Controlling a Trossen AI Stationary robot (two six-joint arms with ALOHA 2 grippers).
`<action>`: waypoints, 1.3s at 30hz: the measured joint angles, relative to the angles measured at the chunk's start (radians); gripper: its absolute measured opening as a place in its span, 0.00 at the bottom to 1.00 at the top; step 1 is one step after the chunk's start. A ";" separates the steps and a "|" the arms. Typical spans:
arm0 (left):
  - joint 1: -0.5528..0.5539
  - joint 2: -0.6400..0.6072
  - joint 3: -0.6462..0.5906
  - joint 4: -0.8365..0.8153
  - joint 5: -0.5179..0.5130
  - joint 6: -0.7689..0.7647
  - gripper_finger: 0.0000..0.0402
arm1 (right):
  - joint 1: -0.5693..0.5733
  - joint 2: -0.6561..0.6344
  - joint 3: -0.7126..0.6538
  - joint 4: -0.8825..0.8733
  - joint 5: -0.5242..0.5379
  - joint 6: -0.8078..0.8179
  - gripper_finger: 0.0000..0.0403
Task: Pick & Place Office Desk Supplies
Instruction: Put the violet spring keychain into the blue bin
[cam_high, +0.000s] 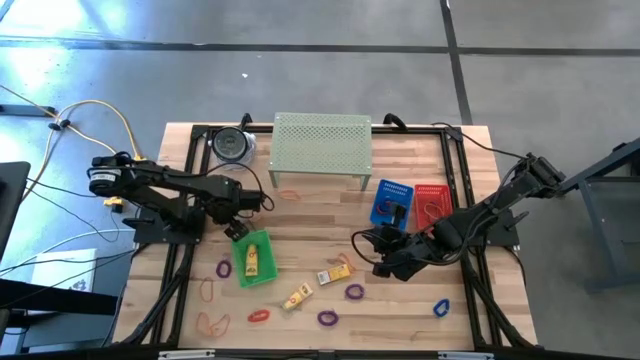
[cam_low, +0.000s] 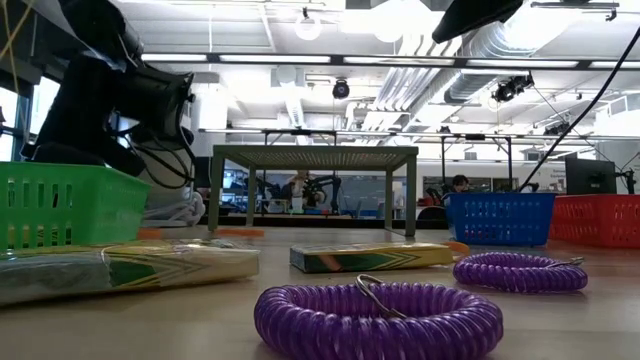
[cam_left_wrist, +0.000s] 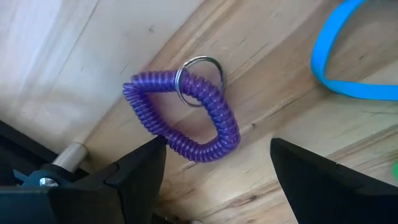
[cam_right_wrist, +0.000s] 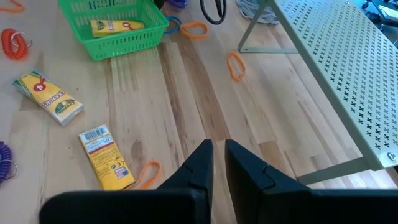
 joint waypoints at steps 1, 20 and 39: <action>-0.002 0.000 0.000 0.001 0.000 0.000 0.71 | 0.000 0.000 0.000 0.000 0.000 0.000 0.07; -0.099 0.004 0.061 -0.004 -0.145 -0.014 0.71 | -0.001 0.000 0.000 0.001 0.003 -0.003 0.07; -0.163 0.003 0.066 0.062 -0.134 0.026 0.71 | -0.001 0.000 0.000 0.002 0.004 0.004 0.07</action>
